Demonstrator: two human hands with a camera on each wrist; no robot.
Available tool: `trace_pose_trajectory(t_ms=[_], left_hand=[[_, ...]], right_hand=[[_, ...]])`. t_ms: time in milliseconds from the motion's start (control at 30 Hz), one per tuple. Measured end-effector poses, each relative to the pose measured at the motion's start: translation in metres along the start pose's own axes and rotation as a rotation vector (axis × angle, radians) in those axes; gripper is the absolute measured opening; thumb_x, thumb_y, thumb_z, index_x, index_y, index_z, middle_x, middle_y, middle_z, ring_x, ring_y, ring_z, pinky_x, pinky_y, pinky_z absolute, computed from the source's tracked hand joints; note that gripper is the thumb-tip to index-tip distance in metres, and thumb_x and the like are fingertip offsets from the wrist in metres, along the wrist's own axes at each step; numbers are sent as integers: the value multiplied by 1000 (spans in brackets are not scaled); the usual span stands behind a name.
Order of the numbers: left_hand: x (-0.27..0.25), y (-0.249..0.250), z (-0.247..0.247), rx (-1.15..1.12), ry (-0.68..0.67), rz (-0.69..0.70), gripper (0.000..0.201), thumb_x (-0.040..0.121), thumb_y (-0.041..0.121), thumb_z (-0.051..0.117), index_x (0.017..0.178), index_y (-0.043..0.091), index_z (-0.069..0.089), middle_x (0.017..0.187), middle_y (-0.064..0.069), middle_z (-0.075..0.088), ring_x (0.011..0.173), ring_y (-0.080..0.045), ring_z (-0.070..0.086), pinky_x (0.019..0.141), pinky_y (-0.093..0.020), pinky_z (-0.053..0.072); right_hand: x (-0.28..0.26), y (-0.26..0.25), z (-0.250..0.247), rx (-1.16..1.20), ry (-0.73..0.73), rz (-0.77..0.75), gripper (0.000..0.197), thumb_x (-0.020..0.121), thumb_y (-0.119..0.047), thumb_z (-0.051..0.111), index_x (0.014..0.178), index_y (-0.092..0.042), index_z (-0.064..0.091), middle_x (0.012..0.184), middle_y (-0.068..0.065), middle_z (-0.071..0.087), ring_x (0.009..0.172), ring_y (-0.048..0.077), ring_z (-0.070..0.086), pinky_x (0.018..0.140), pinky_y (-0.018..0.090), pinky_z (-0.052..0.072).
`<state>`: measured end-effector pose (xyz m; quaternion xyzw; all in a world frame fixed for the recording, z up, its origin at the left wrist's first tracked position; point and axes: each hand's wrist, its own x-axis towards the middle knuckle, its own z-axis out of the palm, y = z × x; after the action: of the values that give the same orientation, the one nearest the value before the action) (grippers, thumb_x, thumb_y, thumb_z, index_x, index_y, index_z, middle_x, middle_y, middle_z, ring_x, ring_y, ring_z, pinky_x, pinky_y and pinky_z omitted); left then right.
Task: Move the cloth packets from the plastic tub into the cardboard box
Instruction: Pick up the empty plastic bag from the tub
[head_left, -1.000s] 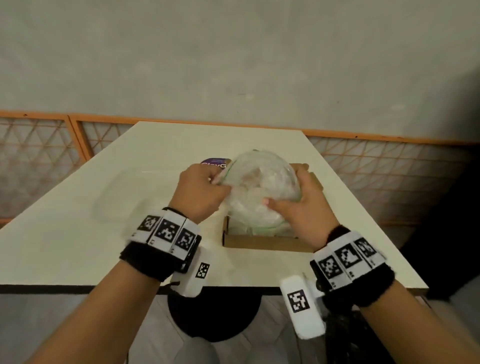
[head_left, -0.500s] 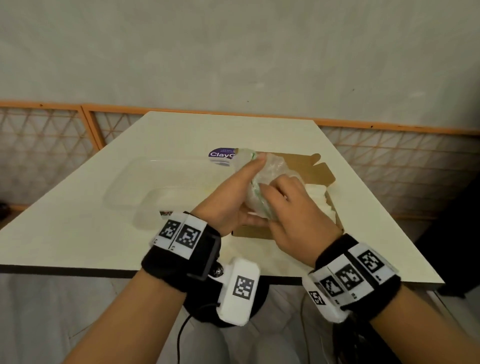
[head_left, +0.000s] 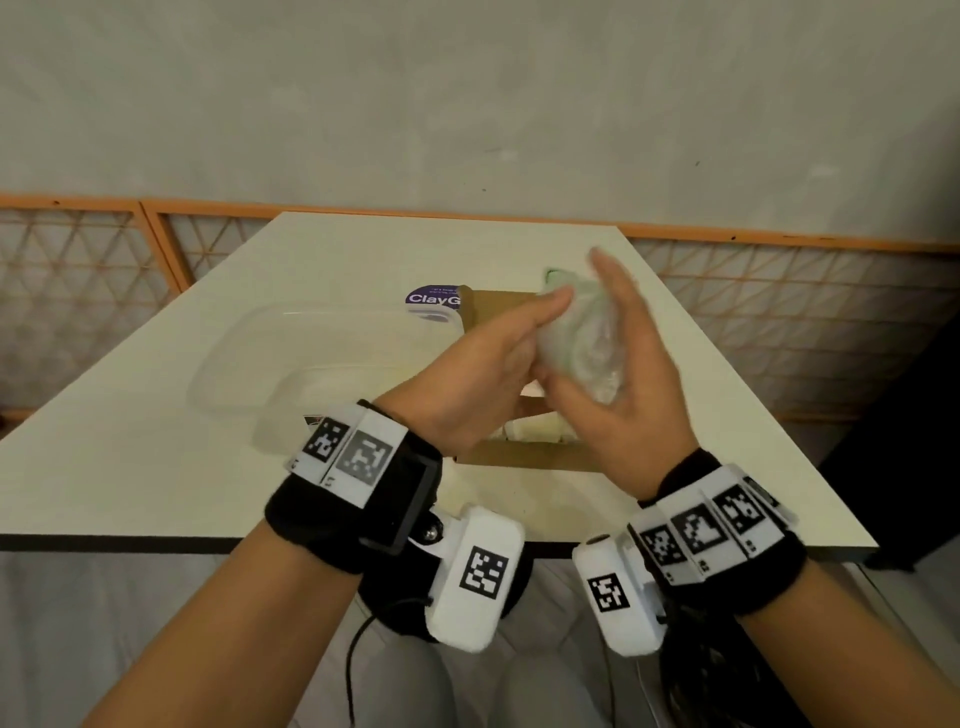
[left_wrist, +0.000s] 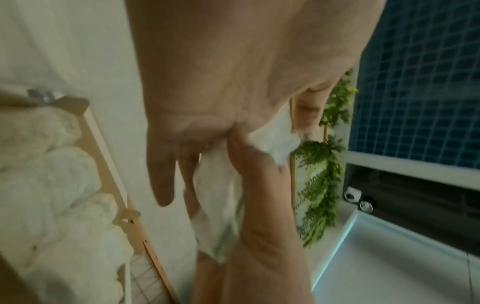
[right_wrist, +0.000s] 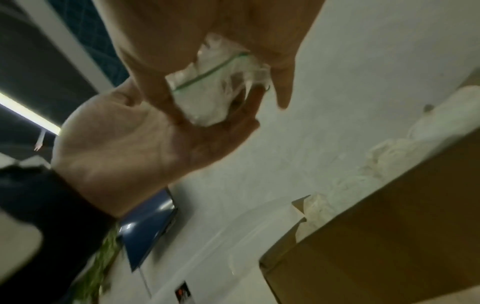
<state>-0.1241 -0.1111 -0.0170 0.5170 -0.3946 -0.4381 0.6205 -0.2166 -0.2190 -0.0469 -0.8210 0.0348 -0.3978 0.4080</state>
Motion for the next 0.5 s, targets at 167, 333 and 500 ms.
trace_pose_trajectory(t_ms=[167, 333, 500], left_hand=[[-3, 8, -8, 508, 115, 56, 54, 81, 63, 53, 128, 38, 51, 133, 17, 50, 119, 1, 52, 95, -28, 46], [-38, -18, -19, 620, 38, 136, 37, 80, 50, 59, 112, 31, 61, 105, 1, 68, 92, -10, 67, 71, -20, 52], [-84, -108, -27, 716, -11, -168, 24, 75, 59, 59, 93, 45, 66, 83, 9, 71, 73, -8, 67, 66, -15, 50]], right_hand=[[-8, 7, -41, -24, 193, 110, 62, 70, -23, 61, 125, -44, 42, 112, -39, 53, 111, -9, 52, 97, 23, 44], [-88, 39, -107, 54, 405, 308, 46, 77, -8, 51, 114, -35, 58, 115, 4, 64, 102, 24, 65, 81, 45, 56], [-199, 87, -140, 41, 785, 862, 29, 89, 5, 44, 83, -15, 63, 52, -6, 63, 51, 14, 57, 47, 19, 46]])
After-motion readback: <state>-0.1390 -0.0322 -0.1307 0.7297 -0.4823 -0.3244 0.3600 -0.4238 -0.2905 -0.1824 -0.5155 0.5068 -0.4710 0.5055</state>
